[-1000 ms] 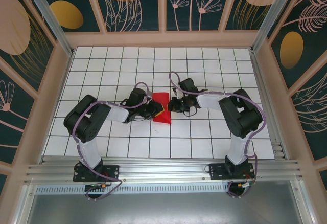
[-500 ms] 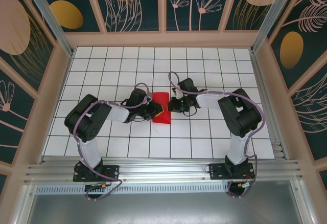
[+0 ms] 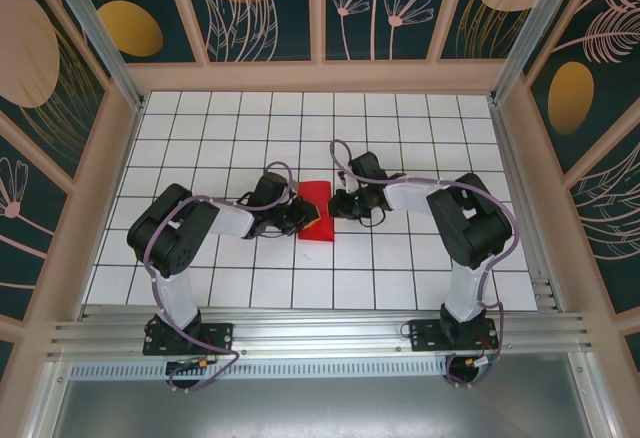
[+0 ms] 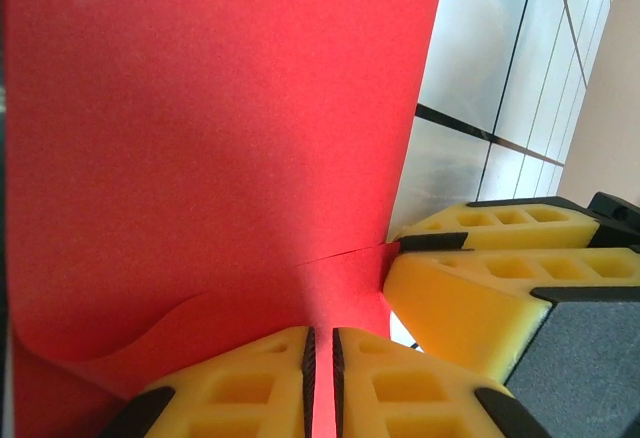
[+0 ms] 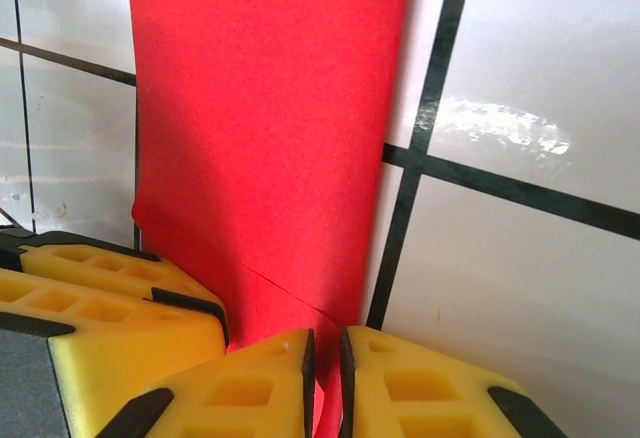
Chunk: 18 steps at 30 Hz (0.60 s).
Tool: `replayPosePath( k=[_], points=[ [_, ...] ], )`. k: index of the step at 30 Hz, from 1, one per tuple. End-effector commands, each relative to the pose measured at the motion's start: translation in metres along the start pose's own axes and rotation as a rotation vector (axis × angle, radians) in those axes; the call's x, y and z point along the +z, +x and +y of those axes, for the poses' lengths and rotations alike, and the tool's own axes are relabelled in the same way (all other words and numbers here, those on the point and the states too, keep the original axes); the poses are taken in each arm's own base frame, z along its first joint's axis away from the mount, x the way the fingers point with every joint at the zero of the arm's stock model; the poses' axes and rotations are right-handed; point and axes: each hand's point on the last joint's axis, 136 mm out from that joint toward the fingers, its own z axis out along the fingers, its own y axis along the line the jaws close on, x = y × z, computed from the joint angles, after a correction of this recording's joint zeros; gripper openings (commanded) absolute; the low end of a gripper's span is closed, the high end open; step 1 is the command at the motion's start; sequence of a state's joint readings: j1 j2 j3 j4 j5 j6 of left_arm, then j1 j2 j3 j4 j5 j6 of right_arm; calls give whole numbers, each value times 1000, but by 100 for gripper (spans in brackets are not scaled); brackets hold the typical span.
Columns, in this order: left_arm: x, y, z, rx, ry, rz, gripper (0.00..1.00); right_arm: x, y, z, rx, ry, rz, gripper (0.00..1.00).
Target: Fold a paper plane with a square sheet of paper (pick it up from the middle)
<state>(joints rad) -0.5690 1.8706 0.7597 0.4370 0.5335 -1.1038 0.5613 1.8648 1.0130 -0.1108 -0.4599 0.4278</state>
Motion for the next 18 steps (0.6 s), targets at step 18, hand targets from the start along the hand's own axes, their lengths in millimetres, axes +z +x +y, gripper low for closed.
replayPosePath(
  k=[18],
  points=[
    [4, 0, 23, -20, -94, -17, 16, -20, 47, 37, -64, -38, 93, 14]
  ],
)
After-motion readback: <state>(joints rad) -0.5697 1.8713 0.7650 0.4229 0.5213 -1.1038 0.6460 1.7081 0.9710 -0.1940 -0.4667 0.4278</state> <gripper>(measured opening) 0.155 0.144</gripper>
